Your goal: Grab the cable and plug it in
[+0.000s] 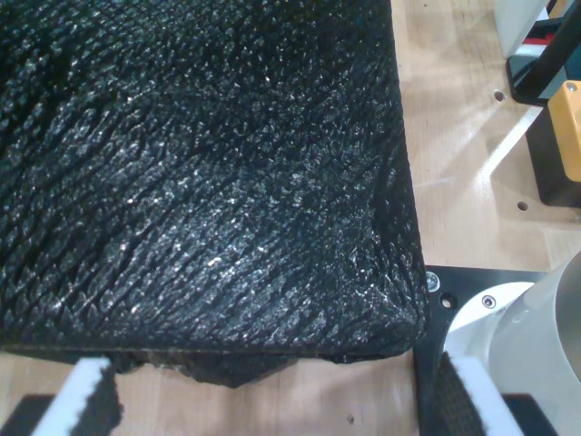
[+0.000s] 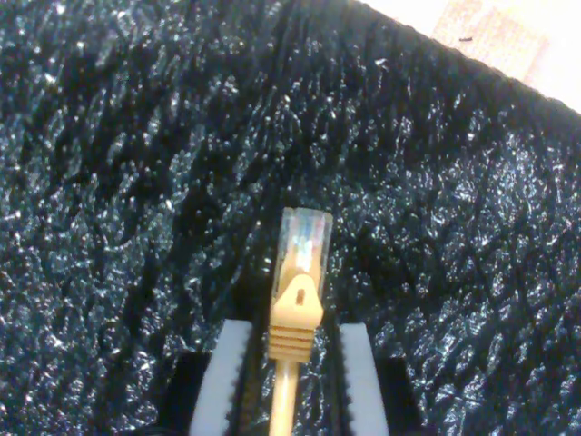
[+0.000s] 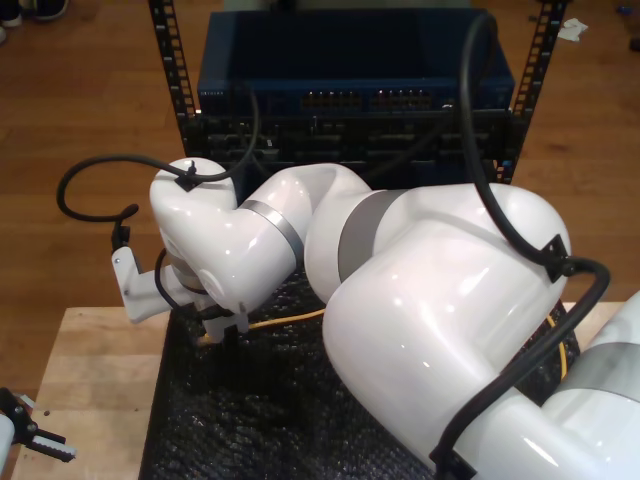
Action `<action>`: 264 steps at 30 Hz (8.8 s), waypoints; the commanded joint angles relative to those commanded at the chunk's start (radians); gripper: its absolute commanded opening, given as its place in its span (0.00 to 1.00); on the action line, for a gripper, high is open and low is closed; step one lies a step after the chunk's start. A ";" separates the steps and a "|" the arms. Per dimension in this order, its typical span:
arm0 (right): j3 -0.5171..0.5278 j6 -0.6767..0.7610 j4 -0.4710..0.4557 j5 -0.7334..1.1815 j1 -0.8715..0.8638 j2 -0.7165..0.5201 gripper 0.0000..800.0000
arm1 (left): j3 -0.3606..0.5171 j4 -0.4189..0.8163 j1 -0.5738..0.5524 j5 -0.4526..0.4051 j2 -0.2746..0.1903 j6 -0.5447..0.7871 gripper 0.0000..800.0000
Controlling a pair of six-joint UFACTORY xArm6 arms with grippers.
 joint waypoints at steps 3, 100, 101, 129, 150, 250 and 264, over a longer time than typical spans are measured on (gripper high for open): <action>0.000 0.008 -0.003 0.000 0.000 -0.002 0.23 | 0.000 0.000 0.000 0.000 0.000 0.000 1.00; 0.453 -0.239 0.549 0.229 -0.493 -0.787 0.01 | -0.230 -0.502 -0.810 -0.210 0.164 -0.566 1.00; 0.453 -0.238 0.552 0.229 -0.493 -0.790 0.01 | -0.238 -0.503 -0.824 -0.222 0.166 -0.572 1.00; 0.451 -0.238 0.635 0.292 -0.483 -0.821 0.01 | -0.327 -0.664 -0.888 -0.316 0.219 -0.608 0.99; 0.448 -0.239 0.641 0.293 -0.460 -0.799 0.01 | -0.324 -0.666 -0.888 -0.281 0.219 -0.569 0.85; 0.411 -0.423 0.643 0.262 -0.445 -0.985 1.00 | -0.371 -0.778 -0.717 0.084 0.334 -0.746 0.01; 0.462 -0.509 0.658 0.133 -0.393 -1.051 0.99 | -0.370 -0.870 -0.606 0.273 0.416 -0.752 0.01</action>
